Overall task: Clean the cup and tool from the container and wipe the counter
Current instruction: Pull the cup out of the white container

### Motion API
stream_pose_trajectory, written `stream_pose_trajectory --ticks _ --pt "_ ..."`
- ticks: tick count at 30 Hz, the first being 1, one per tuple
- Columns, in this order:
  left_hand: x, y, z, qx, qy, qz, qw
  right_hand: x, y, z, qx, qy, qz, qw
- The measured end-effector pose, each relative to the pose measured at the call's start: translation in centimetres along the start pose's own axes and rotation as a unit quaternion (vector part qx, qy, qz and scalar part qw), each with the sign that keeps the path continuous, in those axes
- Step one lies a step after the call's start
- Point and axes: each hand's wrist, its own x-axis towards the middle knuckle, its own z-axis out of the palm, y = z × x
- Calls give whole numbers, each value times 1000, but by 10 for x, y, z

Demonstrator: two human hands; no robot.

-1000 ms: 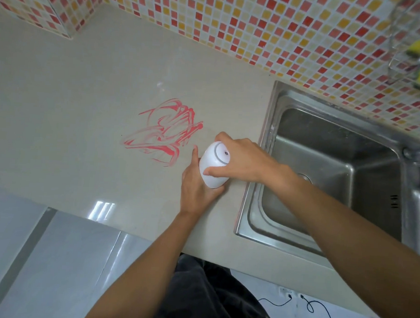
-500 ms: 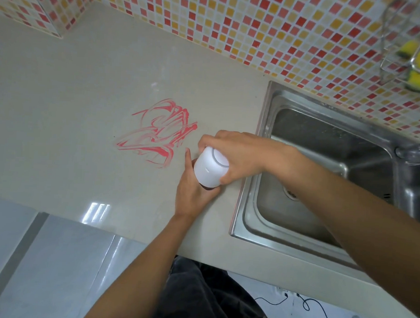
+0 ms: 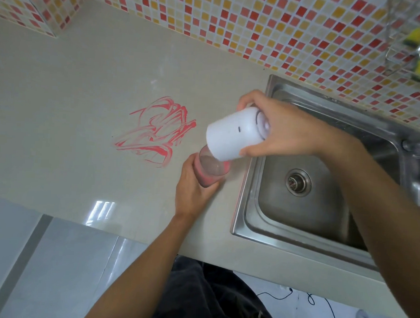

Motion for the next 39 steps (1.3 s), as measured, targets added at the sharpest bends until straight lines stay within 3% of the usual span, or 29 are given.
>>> stream_pose_trajectory --ticks 4,8,10,24,30,34,39 --pt "0 -1 2 -6 15 -3 1000 2 32 5 112 76 58 989" --pt "2 -7 3 -6 30 4 1000 12 77 46 339 150 122 920" --pt "3 -8 4 2 42 14 999 14 90 69 379 164 149 898" --pt "4 -13 5 8 90 70 993 46 78 152 383 242 99 886" --pt "6 -15 3 9 57 82 995 49 68 160 354 266 110 890" --pt "0 -16 -1 11 28 86 996 38 73 159 299 271 87 911" --pt "-27 -8 0 9 -21 117 993 -18 102 176 189 287 188 920"
